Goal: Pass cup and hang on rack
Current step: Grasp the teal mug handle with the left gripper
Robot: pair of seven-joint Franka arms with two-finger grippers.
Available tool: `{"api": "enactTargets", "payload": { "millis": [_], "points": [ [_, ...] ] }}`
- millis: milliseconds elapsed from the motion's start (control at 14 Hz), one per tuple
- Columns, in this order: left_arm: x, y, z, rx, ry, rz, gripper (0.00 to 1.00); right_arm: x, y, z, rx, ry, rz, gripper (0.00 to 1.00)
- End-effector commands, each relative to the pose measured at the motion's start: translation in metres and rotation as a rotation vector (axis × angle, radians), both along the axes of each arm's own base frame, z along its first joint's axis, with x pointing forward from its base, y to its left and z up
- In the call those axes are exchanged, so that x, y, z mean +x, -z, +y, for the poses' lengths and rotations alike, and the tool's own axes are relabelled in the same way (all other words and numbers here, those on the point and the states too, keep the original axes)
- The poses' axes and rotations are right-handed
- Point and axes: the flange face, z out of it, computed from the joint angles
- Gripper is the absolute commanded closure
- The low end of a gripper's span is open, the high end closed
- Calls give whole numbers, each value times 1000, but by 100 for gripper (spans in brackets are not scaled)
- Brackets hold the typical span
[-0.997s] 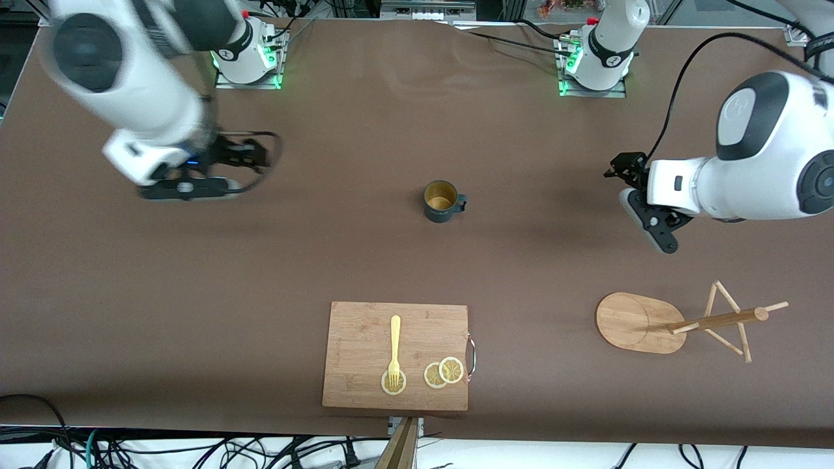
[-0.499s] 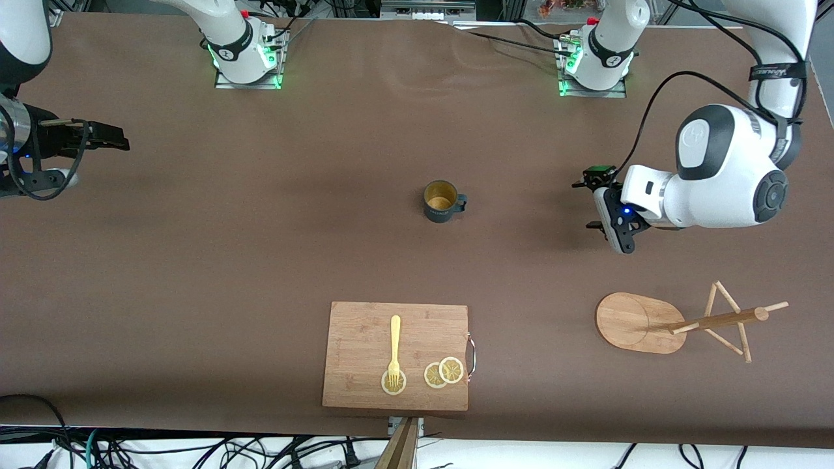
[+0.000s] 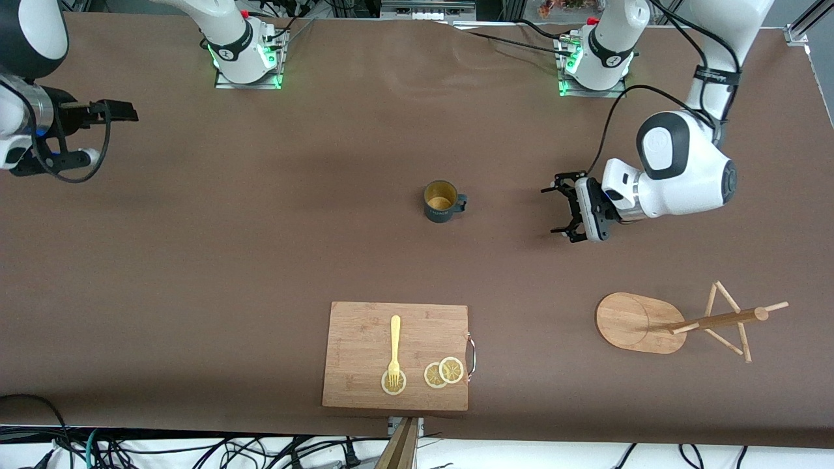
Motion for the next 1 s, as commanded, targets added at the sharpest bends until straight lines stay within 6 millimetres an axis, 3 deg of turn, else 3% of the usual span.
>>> {"api": "enactTargets", "payload": {
  "millis": [0, 214, 356, 570, 926],
  "points": [
    [-18, 6, 0, -79, -10, -102, 0, -28, 6, 11, 22, -27, -26, 0],
    [-28, 34, -2, -166, -35, -160, 0, -19, 6, 18, 9, -46, -80, 0],
    [-37, 69, -12, -234, -44, -206, 0, -11, 11, 21, 1, -51, -118, 0],
    [-46, 106, -29, -293, -27, -269, 0, 1, 31, 24, -15, -56, -176, 0],
    [-66, 140, -68, -367, 16, -355, 0, 11, 46, 40, -50, -81, -243, 0]
  ]
}}
